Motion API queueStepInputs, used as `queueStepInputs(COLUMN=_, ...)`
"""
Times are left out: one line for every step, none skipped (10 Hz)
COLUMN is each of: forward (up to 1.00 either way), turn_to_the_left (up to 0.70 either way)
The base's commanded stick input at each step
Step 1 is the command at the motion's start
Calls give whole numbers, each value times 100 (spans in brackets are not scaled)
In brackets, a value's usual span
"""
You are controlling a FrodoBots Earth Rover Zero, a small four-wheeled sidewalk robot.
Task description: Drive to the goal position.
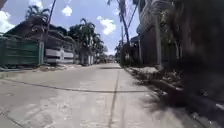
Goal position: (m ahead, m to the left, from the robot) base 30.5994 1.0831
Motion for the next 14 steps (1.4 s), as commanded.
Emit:
queueStepInputs(forward=100, turn_to_the_left=0)
queueStepInputs(forward=100, turn_to_the_left=0)
queueStepInputs(forward=100, turn_to_the_left=0)
queueStepInputs(forward=100, turn_to_the_left=0)
queueStepInputs(forward=100, turn_to_the_left=0)
queueStepInputs(forward=100, turn_to_the_left=0)
queueStepInputs(forward=100, turn_to_the_left=0)
queueStepInputs(forward=100, turn_to_the_left=0)
queueStepInputs(forward=100, turn_to_the_left=0)
queueStepInputs(forward=100, turn_to_the_left=0)
queueStepInputs(forward=100, turn_to_the_left=0)
queueStepInputs(forward=100, turn_to_the_left=0)
queueStepInputs(forward=100, turn_to_the_left=0)
queueStepInputs(forward=100, turn_to_the_left=0)
